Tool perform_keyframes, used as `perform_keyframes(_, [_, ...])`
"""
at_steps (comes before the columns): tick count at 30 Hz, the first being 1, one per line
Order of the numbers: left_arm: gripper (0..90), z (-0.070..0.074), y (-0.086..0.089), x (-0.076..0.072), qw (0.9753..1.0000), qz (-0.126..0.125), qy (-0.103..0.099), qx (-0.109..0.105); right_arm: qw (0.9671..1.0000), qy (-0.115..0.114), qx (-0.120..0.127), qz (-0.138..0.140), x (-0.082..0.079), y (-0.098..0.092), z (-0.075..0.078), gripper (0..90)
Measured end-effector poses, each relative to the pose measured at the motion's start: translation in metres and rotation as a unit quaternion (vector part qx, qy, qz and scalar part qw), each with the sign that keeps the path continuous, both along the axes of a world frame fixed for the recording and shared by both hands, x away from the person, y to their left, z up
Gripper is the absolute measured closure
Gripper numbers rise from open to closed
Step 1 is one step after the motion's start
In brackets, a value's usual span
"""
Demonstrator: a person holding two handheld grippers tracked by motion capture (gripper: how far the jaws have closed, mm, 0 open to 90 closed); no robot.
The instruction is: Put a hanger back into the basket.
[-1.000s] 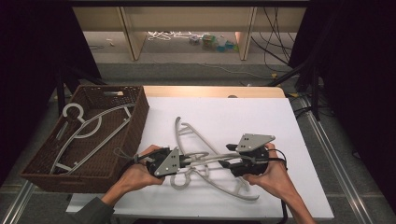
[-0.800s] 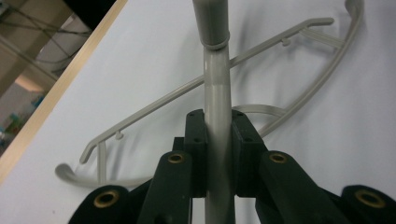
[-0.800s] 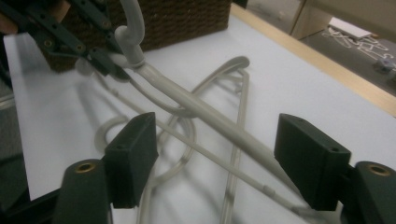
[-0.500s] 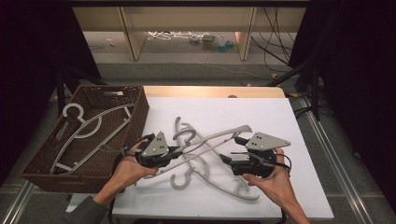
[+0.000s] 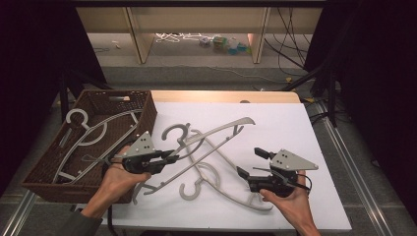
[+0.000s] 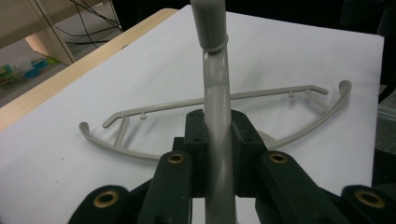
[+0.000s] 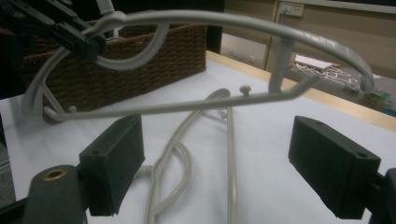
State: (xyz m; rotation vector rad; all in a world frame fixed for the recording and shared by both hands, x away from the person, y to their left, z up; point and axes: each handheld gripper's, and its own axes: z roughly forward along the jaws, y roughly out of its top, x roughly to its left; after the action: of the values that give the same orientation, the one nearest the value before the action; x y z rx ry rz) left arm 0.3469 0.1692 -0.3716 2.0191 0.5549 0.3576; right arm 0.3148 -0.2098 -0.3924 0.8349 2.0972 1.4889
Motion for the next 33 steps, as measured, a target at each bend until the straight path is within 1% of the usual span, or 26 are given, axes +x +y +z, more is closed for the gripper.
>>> perform_keyframes(1, [79.3,0.002,0.004,-0.002,0.9999,0.006,0.011,-0.009,1.0000,0.004,0.003,-0.004,-0.004,-0.003,-0.004,19.3])
perform_keyframes(2, [79.4,0.002,0.004,-0.002,0.9999,0.006,0.011,-0.009,0.9999,0.002,0.010,-0.005,-0.005,-0.004,-0.007,19.3])
perform_keyframes(4, [79.3,0.006,0.008,-0.004,0.9997,0.008,0.019,-0.017,0.9999,0.002,0.009,-0.009,-0.006,-0.006,-0.009,19.3])
perform_keyframes(6, [79.3,0.012,0.013,-0.005,0.9995,0.005,0.022,-0.021,0.9999,0.010,0.009,-0.010,-0.009,-0.009,-0.013,19.3])
perform_keyframes(7, [79.3,0.016,0.015,-0.006,0.9996,0.004,0.016,-0.021,0.9999,0.008,0.005,-0.011,-0.009,-0.010,-0.014,19.4])
perform_keyframes(8, [79.3,0.020,0.018,-0.006,0.9996,0.008,0.014,-0.024,0.9999,0.009,0.006,-0.013,-0.009,-0.010,-0.016,19.3])
perform_keyframes(9, [79.3,0.025,0.021,-0.007,0.9993,0.013,0.016,-0.030,0.9999,0.005,0.004,-0.011,-0.010,-0.010,-0.017,19.1])
perform_keyframes(10, [79.3,0.029,0.025,-0.007,0.9991,0.012,0.018,-0.037,1.0000,0.005,0.002,-0.006,-0.011,-0.010,-0.017,19.1])
perform_keyframes(12, [79.3,0.039,0.033,-0.008,0.9986,0.012,0.022,-0.047,1.0000,0.001,0.002,-0.005,-0.011,-0.010,-0.018,19.2])
perform_keyframes(14, [79.3,0.050,0.042,-0.008,0.9976,0.018,0.028,-0.061,1.0000,0.006,-0.003,-0.004,-0.013,-0.010,-0.018,19.2])
perform_keyframes(15, [79.3,0.055,0.047,-0.008,0.9972,0.019,0.030,-0.065,0.9999,0.017,-0.001,-0.003,-0.015,-0.010,-0.018,19.1])
perform_keyframes(16, [79.3,0.061,0.052,-0.009,0.9966,0.021,0.033,-0.073,1.0000,0.004,0.001,-0.005,-0.014,-0.010,-0.019,19.1])
perform_keyframes(17, [79.3,0.066,0.057,-0.009,0.9960,0.024,0.036,-0.079,1.0000,0.003,0.002,-0.008,-0.014,-0.010,-0.020,18.9])
perform_keyframes(18, [79.3,0.072,0.063,-0.009,0.9953,0.026,0.036,-0.085,0.9999,0.009,0.002,-0.007,-0.015,-0.011,-0.020,18.5])
perform_keyframes(19, [79.3,0.076,0.067,-0.009,0.9951,0.030,0.035,-0.087,0.9999,0.008,0.001,-0.010,-0.016,-0.012,-0.021,18.2])
perform_keyframes(20, [79.4,0.081,0.073,-0.009,0.9946,0.034,0.034,-0.092,0.9999,0.012,0.004,-0.010,-0.016,-0.013,-0.021,18.2])
perform_keyframes(21, [79.3,0.085,0.079,-0.008,0.9943,0.041,0.033,-0.093,0.9998,0.018,0.004,-0.009,-0.017,-0.013,-0.021,18.2])
perform_keyframes(22, [79.3,0.089,0.084,-0.008,0.9939,0.047,0.029,-0.095,0.9998,0.018,0.004,-0.009,-0.017,-0.013,-0.021,18.2])
perform_keyframes(23, [79.4,0.092,0.090,-0.007,0.9942,0.057,0.022,-0.089,0.9999,0.010,0.003,-0.010,-0.017,-0.014,-0.022,18.2])
perform_keyframes(25, [79.3,0.098,0.101,-0.006,0.9934,0.075,0.010,-0.086,0.9999,0.011,0.005,-0.010,-0.018,-0.014,-0.022,18.3])
perform_keyframes(27, [79.4,0.100,0.112,-0.002,0.9915,0.094,0.006,-0.090,0.9999,0.013,0.001,-0.008,-0.018,-0.015,-0.024,18.4])
perform_keyframes(30, [79.4,0.100,0.131,0.007,0.9886,0.126,-0.002,-0.083,0.9999,0.015,0.000,-0.007,-0.018,-0.014,-0.024,18.3])
perform_keyframes(31, [79.4,0.099,0.136,0.010,0.9876,0.134,-0.002,-0.081,0.9999,0.015,-0.001,-0.007,-0.018,-0.014,-0.024,18.3])
perform_keyframes(32, [79.4,0.098,0.140,0.012,0.9865,0.142,-0.001,-0.081,0.9997,0.024,0.001,-0.005,-0.019,-0.014,-0.024,18.3])
perform_keyframes(33, [79.3,0.097,0.145,0.015,0.9855,0.151,0.000,-0.077,0.9996,0.027,0.001,-0.004,-0.019,-0.014,-0.024,18.3])
